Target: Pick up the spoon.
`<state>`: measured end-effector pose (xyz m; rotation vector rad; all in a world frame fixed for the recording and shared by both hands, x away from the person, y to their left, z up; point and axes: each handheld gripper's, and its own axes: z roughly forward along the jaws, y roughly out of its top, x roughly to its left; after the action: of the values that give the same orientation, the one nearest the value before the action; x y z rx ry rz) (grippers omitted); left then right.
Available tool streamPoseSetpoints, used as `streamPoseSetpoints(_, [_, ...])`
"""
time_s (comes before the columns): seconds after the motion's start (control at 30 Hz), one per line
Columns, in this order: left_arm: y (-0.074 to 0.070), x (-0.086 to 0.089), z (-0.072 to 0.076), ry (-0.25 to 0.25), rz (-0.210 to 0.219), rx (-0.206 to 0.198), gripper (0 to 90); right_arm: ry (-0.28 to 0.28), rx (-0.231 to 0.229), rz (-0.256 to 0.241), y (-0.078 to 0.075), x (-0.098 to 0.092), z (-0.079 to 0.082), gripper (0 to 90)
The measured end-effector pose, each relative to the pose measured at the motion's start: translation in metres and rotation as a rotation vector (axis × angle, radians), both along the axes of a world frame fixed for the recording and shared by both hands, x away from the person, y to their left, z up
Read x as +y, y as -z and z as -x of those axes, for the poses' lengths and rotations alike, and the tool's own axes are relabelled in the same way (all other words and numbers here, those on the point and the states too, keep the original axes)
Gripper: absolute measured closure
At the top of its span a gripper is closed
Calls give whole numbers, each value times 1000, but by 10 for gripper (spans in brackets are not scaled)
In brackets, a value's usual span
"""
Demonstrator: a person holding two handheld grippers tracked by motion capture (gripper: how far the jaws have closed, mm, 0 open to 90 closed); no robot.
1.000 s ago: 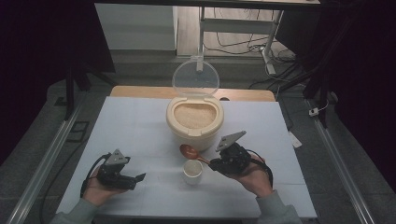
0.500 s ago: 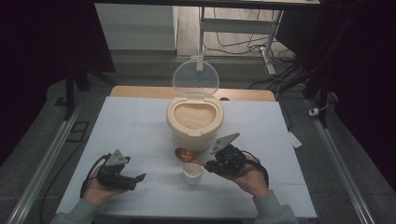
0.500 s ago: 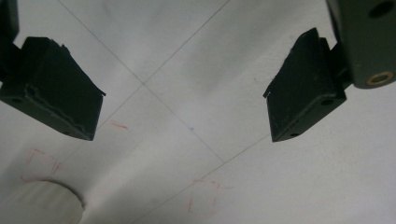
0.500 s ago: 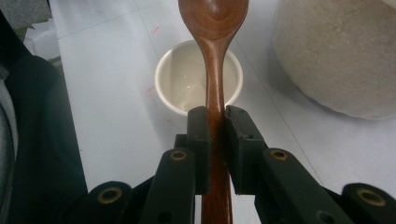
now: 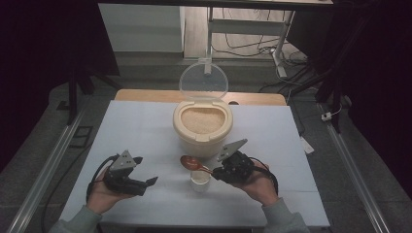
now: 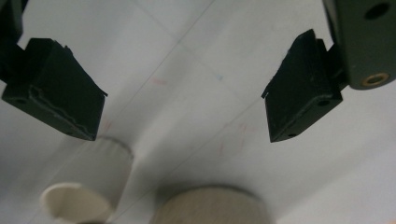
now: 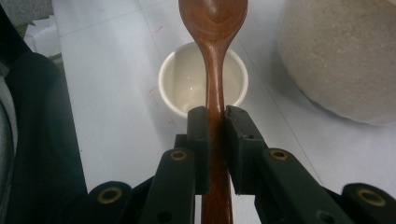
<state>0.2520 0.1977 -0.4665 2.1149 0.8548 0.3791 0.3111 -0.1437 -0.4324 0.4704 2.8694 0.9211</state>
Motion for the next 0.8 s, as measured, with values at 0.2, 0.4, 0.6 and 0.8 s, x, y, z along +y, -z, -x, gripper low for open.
streamPoseSetpoints(0.2, [-20, -23, -1, 92, -15, -35, 150, -12, -6, 2, -1, 2, 1, 801])
streamPoseSetpoints(0.4, [-37, -51, -6, 186, -39, -57, 166, -28, -13, 0, -1, 4, 3, 801])
streamPoseSetpoints(0.6, [-43, -78, -12, 261, -94, -66, 186, -37, -16, 3, -2, 5, 5, 801])
streamPoseSetpoints(0.8, [-47, -93, -17, 313, -123, -67, 210, -62, -20, 18, -1, 10, 8, 801])
